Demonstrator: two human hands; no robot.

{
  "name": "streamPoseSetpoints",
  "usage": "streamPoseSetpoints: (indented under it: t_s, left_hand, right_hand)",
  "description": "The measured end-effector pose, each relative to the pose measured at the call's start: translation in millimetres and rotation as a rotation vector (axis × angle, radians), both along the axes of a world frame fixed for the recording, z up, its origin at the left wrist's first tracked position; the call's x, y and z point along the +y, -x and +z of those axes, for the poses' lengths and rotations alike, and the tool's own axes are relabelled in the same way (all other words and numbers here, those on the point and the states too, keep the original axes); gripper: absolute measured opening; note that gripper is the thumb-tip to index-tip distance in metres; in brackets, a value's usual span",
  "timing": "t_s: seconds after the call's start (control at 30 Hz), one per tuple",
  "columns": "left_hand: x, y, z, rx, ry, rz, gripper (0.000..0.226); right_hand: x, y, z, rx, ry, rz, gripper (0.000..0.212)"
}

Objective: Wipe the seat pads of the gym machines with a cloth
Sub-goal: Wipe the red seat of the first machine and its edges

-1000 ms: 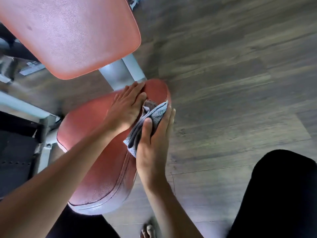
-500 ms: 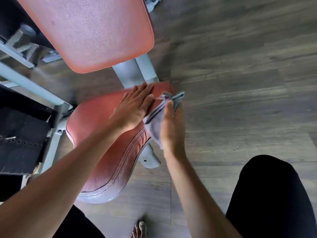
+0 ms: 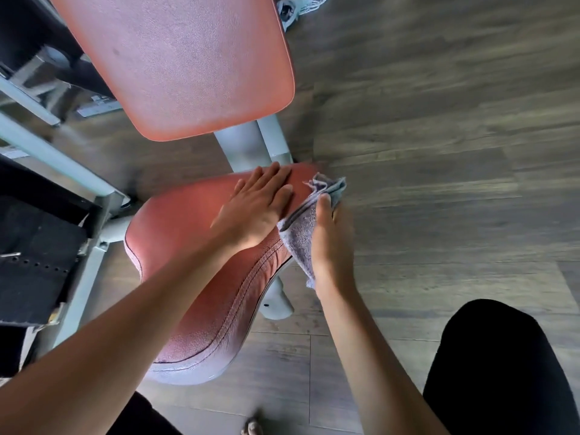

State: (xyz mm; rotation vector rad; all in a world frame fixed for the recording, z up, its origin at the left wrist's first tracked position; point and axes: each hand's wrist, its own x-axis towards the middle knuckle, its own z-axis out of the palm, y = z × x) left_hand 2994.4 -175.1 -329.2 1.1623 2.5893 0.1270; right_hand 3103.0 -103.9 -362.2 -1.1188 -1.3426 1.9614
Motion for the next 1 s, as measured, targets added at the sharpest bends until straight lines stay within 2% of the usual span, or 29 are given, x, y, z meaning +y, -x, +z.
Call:
streamPoseSetpoints:
  t_s: [0.13,0.23,0.33,0.4,0.47,0.57,0.67,0.83,0.9,1.0]
  left_hand:
    - [2.4,0.8,-0.4,-0.019,-0.018,0.002,0.053]
    - [1.8,0.6,0.1,-0.017,-0.042,0.004,0.054]
    - [-0.7,1.5,5.6,-0.082,-0.168,0.027,0.054]
    - [-13.9,0.5,15.2,-0.118,-0.26,0.071,0.049]
    - [-41.0,4.3,19.7,-0.056,-0.23,0.118,0.039]
    - [-95.7,21.5,23.2,0.027,-0.181,0.274,0.037]
    - [-132.1,35.9,18.2,-0.03,-0.33,0.45,0.032]
    - [-147.9,30.2,2.0,0.007,-0.494,0.402,0.044]
    - [-151.6,32.5,-3.1,0.004,-0.539,0.403,0.044]
    - [-153.2,34.7,-10.7,0.007,-0.574,0.411,0.04]
  right_hand:
    - [29.7,27.9,1.5,-0.099,0.034,0.01,0.041]
    - [16.5,22.6,-1.6,-0.1,-0.097,0.018,0.045]
    - [-24.6,10.4,-4.9,-0.152,-0.449,0.041,0.059]
    - [-35.8,11.1,-5.6,-0.35,-0.747,0.087,0.062]
    - [-34.9,13.9,-0.8,-0.56,-0.972,0.196,0.063]
    - [-26.8,24.2,15.3,-0.738,-1.194,0.449,0.059]
    - [-31.6,53.8,33.6,-0.772,-1.273,0.732,0.06]
    - [-74.9,42.0,49.2,-0.529,-1.408,1.069,0.054]
    - [-67.3,36.0,51.4,-0.535,-1.388,1.108,0.052]
    - [-54.4,60.7,50.7,-0.682,-1.404,1.059,0.054]
